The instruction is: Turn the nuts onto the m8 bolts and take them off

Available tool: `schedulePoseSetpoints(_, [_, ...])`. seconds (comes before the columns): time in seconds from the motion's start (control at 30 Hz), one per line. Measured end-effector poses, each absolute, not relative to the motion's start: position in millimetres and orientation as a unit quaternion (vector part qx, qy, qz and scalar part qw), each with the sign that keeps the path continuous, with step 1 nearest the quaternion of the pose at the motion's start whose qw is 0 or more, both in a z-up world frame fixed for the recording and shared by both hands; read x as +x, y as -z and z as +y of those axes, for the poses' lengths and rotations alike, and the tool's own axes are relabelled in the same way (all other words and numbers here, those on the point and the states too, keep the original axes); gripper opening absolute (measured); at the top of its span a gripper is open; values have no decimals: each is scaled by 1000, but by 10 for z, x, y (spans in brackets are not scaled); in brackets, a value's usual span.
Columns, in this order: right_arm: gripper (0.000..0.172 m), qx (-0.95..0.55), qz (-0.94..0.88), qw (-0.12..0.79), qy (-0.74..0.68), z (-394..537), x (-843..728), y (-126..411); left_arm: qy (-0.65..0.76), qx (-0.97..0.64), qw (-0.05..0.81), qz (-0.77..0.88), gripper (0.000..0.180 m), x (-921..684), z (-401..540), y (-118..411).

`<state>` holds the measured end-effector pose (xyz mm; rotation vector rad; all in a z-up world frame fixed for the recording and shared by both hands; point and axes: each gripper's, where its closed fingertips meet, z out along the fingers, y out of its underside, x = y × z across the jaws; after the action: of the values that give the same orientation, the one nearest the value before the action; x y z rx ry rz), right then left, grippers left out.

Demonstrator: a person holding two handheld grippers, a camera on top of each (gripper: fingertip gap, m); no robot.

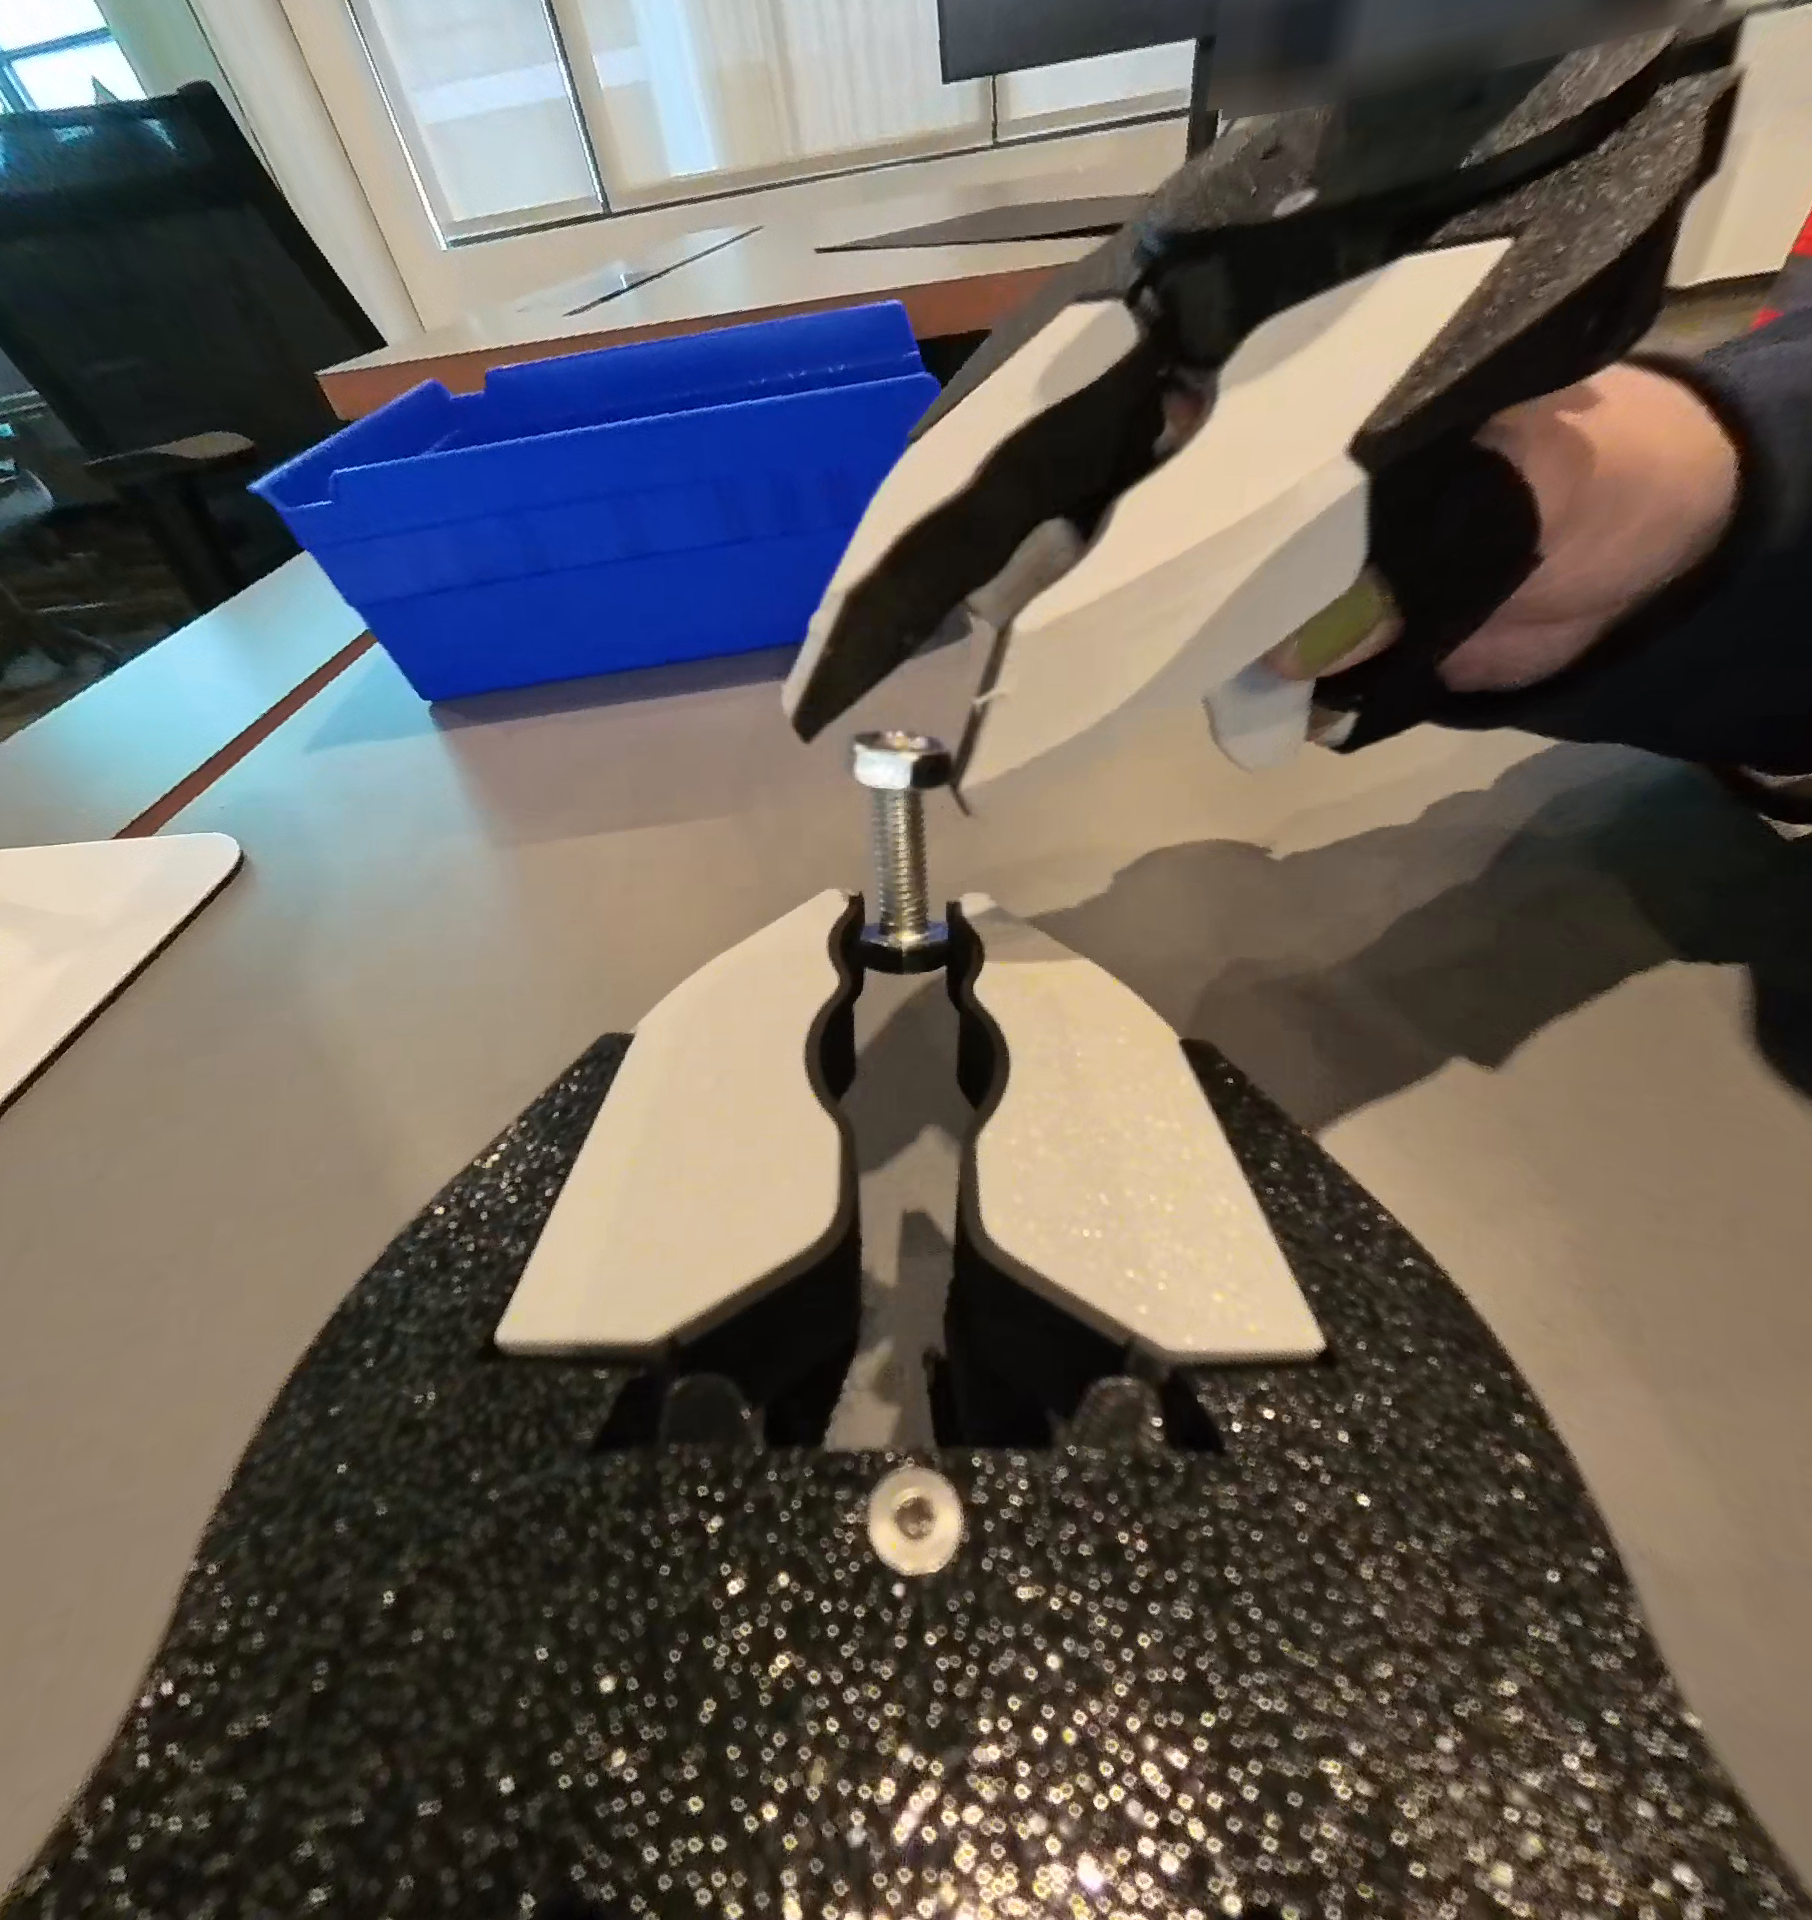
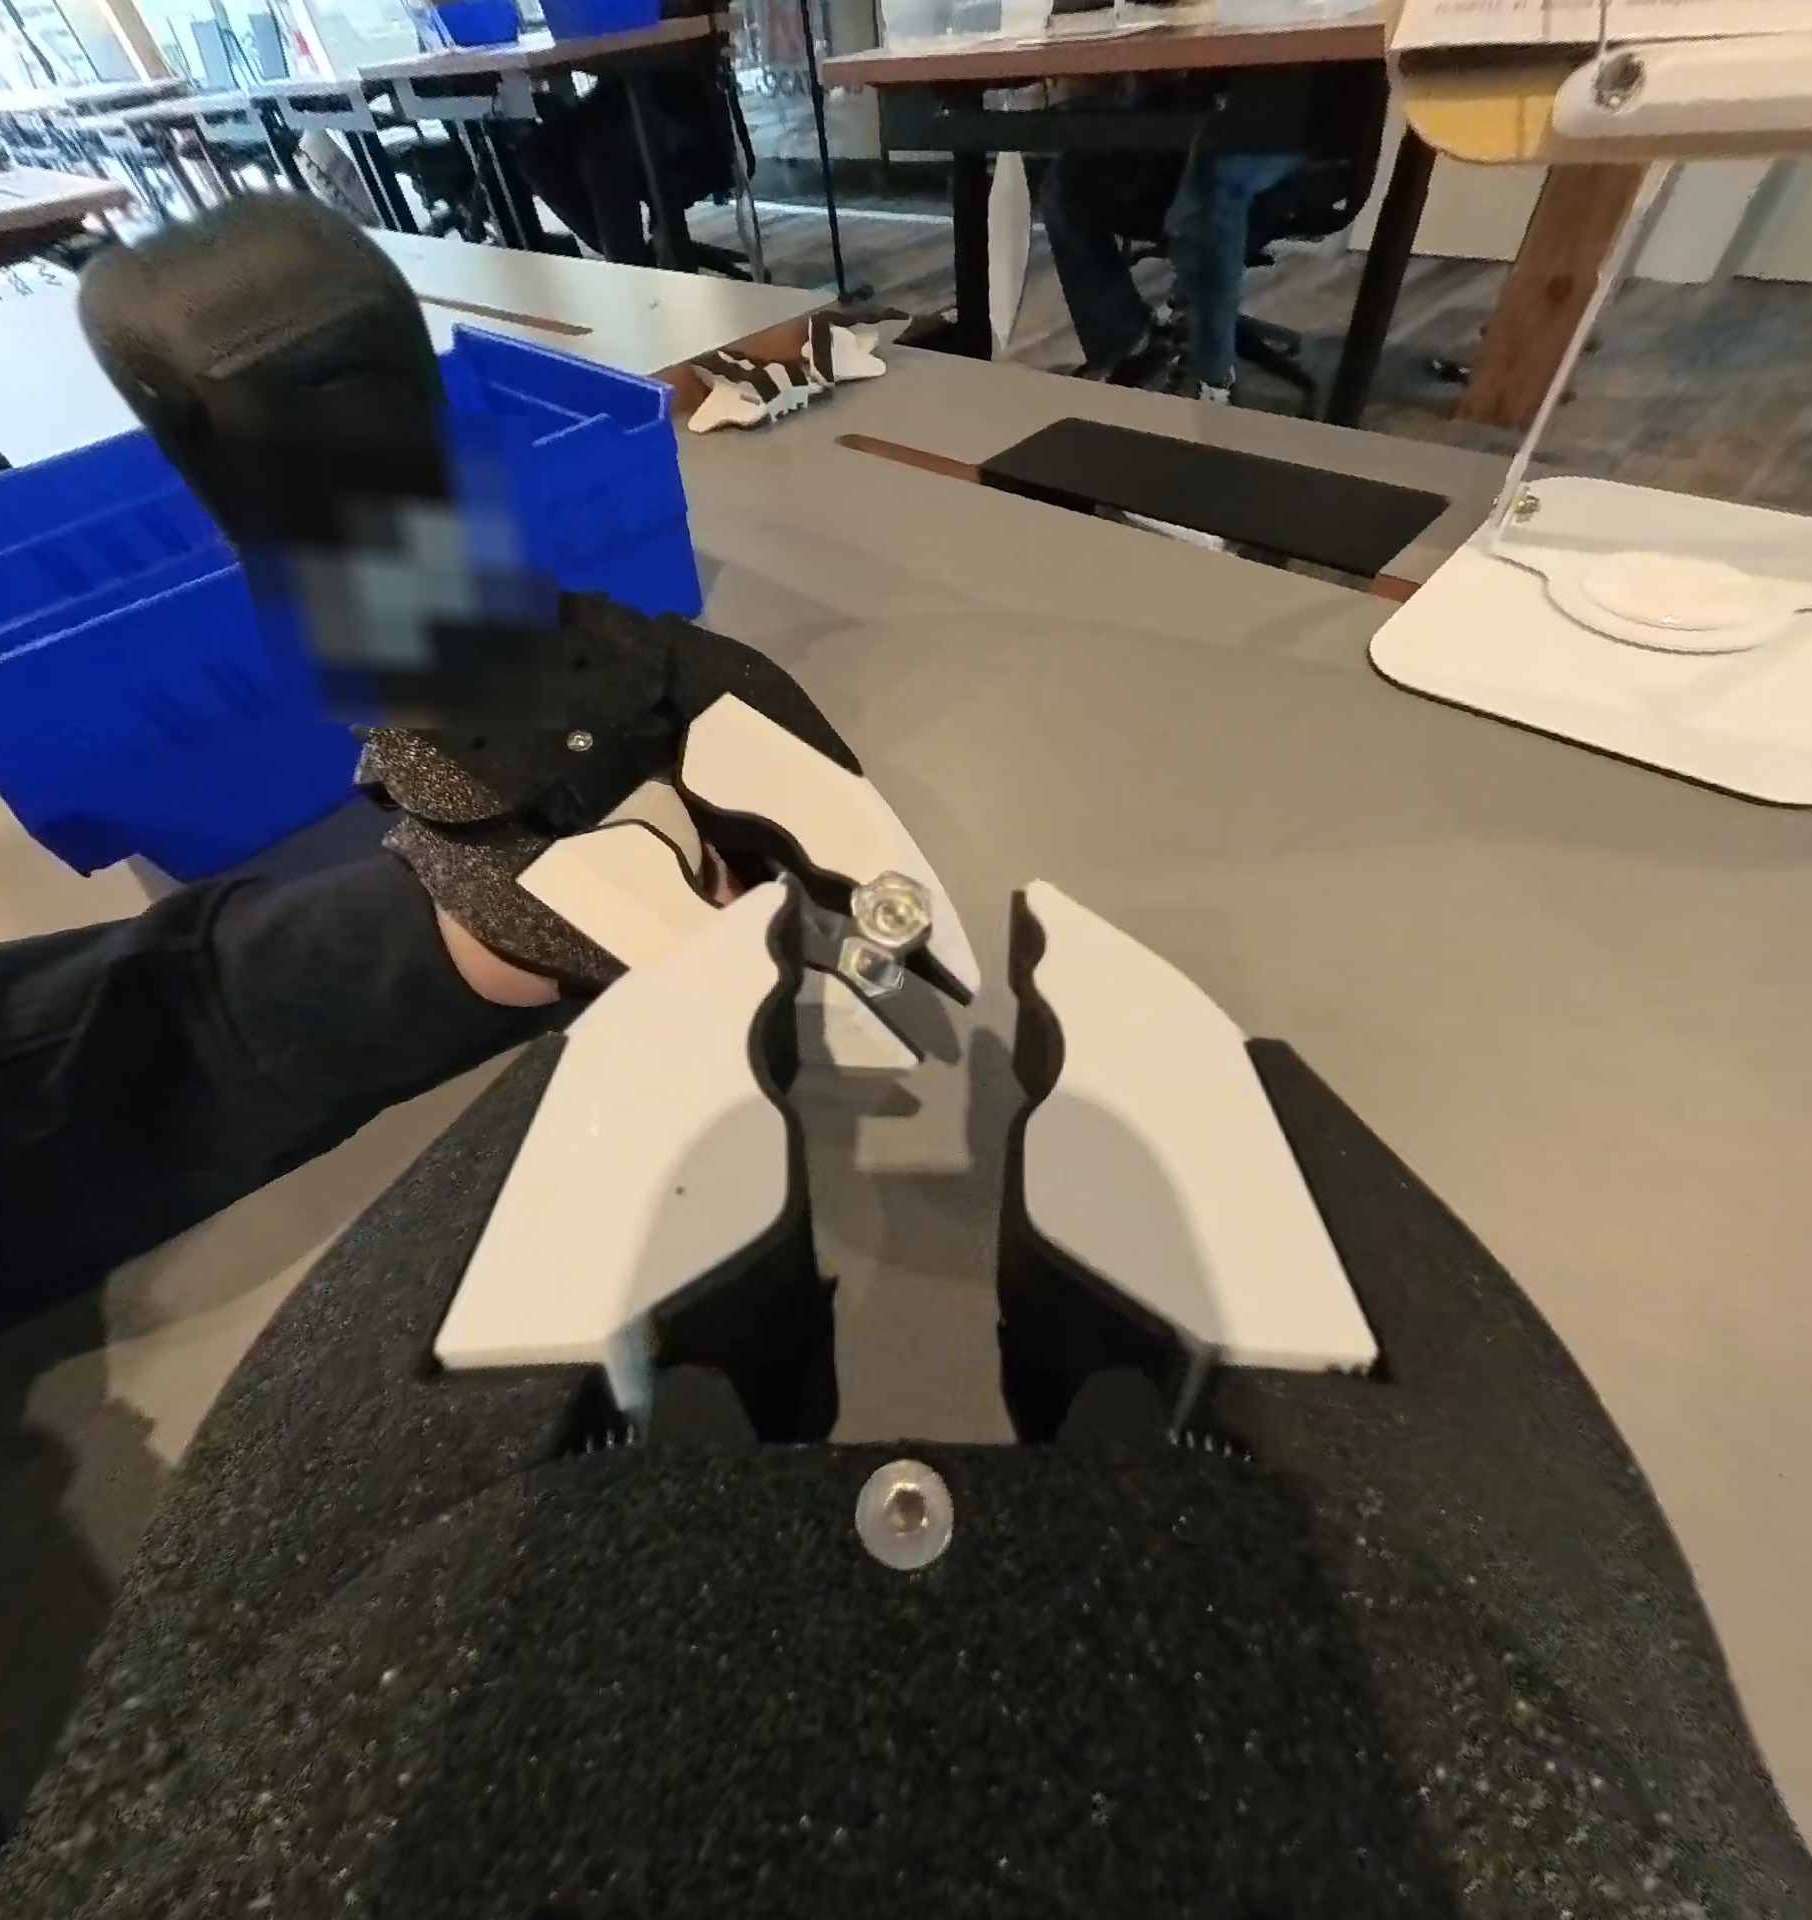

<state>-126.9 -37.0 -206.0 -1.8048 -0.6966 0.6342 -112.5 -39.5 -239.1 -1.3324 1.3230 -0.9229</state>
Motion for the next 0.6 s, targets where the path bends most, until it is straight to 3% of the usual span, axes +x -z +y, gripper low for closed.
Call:
schedulePoseSetpoints(0.3, [42,-669,-339,558,-355,-535,-1379,1917,434,-541,498,521,14,-1160,-410,2281])
schedulePoseSetpoints(0.6, [36,-666,-336,571,-343,-526,-1309,1950,446,-541,496,512,14,-1174,-396,2258])
